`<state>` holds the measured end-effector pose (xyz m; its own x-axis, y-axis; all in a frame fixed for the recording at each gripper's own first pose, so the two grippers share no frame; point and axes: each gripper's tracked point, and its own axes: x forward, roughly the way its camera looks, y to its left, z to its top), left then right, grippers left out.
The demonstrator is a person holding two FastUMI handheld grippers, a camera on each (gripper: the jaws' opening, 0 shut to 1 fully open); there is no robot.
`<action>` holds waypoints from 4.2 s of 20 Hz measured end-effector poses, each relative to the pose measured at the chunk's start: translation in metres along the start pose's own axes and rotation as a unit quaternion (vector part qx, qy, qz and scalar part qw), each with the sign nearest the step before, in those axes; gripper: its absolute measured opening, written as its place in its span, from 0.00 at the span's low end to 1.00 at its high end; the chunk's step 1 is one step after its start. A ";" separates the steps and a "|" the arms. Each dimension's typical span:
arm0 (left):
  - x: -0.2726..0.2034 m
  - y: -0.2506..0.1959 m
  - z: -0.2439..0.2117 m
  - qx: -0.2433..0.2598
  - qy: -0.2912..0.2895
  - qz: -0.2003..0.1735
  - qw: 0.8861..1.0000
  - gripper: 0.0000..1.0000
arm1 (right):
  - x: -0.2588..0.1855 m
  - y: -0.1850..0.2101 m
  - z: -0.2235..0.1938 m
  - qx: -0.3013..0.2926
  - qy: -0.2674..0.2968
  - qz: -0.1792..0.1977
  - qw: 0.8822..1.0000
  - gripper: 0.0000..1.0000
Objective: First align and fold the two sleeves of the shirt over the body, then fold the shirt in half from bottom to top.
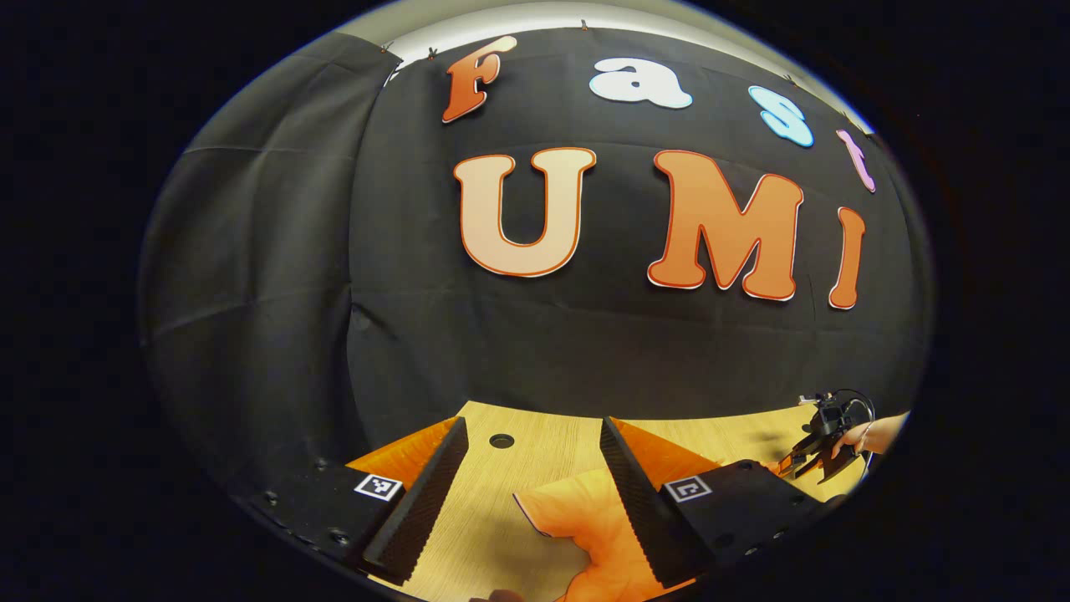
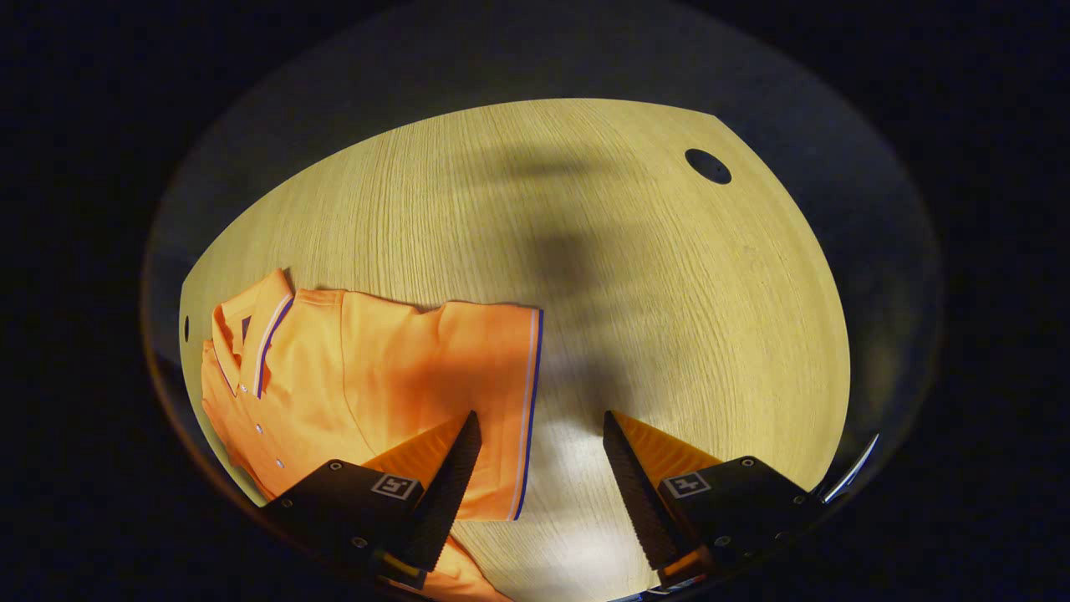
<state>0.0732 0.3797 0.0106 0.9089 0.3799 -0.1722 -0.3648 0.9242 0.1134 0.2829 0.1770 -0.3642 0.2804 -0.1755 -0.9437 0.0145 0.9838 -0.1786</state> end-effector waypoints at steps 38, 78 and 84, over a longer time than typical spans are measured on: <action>-0.041 0.098 -0.009 -0.021 0.001 0.006 1.000 0.97 | -0.133 0.174 -0.002 -0.126 -0.153 0.051 0.979 0.01; 0.104 0.023 -0.112 -0.090 0.232 -0.061 0.967 0.98 | -0.299 0.092 0.007 -0.083 -0.412 0.122 0.899 0.99; 0.147 0.014 -0.187 -0.126 0.349 -0.032 0.928 0.98 | -0.303 0.050 0.004 -0.054 -0.408 0.129 0.902 0.99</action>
<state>0.1635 0.4563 -0.1962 0.6097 0.1772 -0.7726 -0.4306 0.8924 -0.1351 0.2028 0.2792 -0.0858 0.8751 0.1877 -0.4462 -0.2341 0.9709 -0.0508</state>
